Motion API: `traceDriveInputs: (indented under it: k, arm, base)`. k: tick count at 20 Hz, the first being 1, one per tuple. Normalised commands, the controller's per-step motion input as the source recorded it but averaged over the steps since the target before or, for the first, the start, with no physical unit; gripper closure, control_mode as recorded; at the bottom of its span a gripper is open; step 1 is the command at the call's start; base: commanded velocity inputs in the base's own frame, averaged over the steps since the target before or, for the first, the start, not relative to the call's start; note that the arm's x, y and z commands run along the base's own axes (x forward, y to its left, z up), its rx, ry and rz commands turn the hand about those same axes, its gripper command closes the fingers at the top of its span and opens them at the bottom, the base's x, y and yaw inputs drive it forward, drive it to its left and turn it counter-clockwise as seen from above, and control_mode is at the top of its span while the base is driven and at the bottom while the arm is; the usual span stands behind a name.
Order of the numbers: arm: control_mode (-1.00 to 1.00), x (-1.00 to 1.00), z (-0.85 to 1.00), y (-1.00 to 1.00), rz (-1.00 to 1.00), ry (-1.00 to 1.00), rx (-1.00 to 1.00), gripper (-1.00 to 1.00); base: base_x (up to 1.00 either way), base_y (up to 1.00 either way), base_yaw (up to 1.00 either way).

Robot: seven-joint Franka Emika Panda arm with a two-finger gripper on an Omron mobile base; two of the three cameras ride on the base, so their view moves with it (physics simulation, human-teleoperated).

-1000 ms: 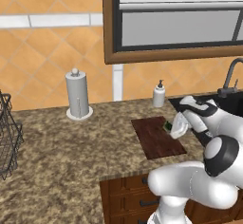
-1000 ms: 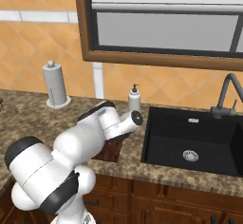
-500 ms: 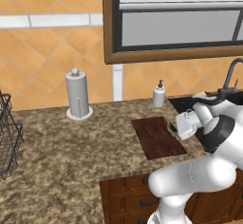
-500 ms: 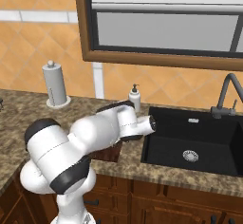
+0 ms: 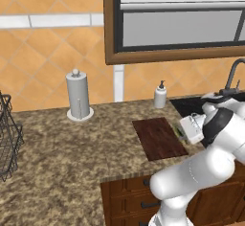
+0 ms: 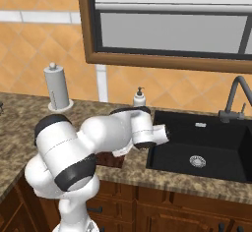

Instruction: Pick up the sponge from the counter and clean the cutting board by briefly scrubbing or pressing down on the cutting board. Once finished, release the sponge.

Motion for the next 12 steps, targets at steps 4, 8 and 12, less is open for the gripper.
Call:
traceDriveInputs:
  k: [4, 8, 12]
  arm:
    - [-1.00, 0.00, -0.34, 0.27, 0.00, -0.06, 0.02, 1.00]
    - [-1.00, 0.00, -0.58, 0.03, 0.00, 0.00, 0.13, 1.00]
    - [-1.00, 0.00, -0.67, 0.03, 0.00, 0.00, 0.16, 1.00]
  base:
    - [0.00, 0.00, 0.00]
    - [0.00, 0.00, 0.00]
    - [0.00, 0.00, 0.00]
